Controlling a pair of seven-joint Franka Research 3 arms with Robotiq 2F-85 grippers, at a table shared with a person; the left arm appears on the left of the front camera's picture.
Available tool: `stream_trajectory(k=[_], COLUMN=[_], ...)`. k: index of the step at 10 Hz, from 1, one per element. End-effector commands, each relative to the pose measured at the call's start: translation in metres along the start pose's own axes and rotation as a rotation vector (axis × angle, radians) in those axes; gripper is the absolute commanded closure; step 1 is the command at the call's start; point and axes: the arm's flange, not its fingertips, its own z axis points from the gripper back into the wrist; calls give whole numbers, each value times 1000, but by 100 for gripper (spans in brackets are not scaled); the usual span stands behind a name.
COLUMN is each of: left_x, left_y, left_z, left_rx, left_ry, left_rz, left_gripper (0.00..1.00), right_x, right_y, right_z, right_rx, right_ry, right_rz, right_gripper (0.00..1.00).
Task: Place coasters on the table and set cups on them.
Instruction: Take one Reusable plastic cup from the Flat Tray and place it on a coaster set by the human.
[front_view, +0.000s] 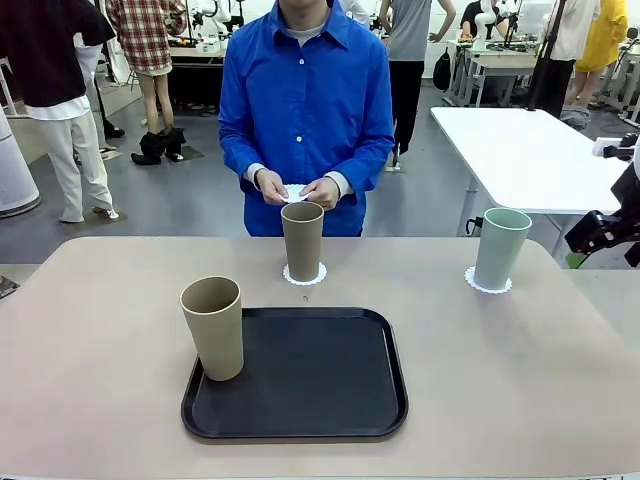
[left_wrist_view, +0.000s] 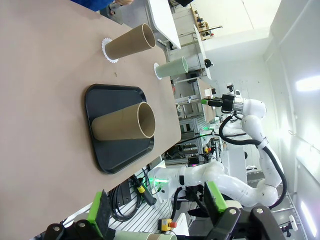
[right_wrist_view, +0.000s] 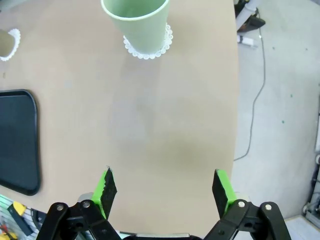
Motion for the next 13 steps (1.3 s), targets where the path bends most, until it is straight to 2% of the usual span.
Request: stream_trajectory(k=[1,2,3,5,7,8,11,13], left_x=[0,0,0,0,0,0,0,0], left_y=[-1,-1,-1,-1,-1,-1,-1,-1], left_z=[1,1,1,1,1,1,1,1], left_rx=[-21,-21,-21,-21,-21,-21,-21,-21], left_ry=[-8,-8,-8,-8,-8,-8,-8,-8], left_rz=[-13,-13,-13,-13,-13,-13,-13,-13], left_gripper=[0,0,0,0,0,0,0,0], right_x=[-2,0,-1,6,6,-1,-33,-50], right_y=[-24,-57,-89,-128,-157,-165,-182,-186], right_z=[11,16,16,-8,-37,-55,-93,-107], right_rx=[286,498,666,856,1046,1092,1205,1233], right_ry=[33,112,146,255,263,285,235,118], right_rz=[-25,-122,-173,-232,-279,-310,-331,-400], right_gripper=[0,0,0,0,0,0,0,0])
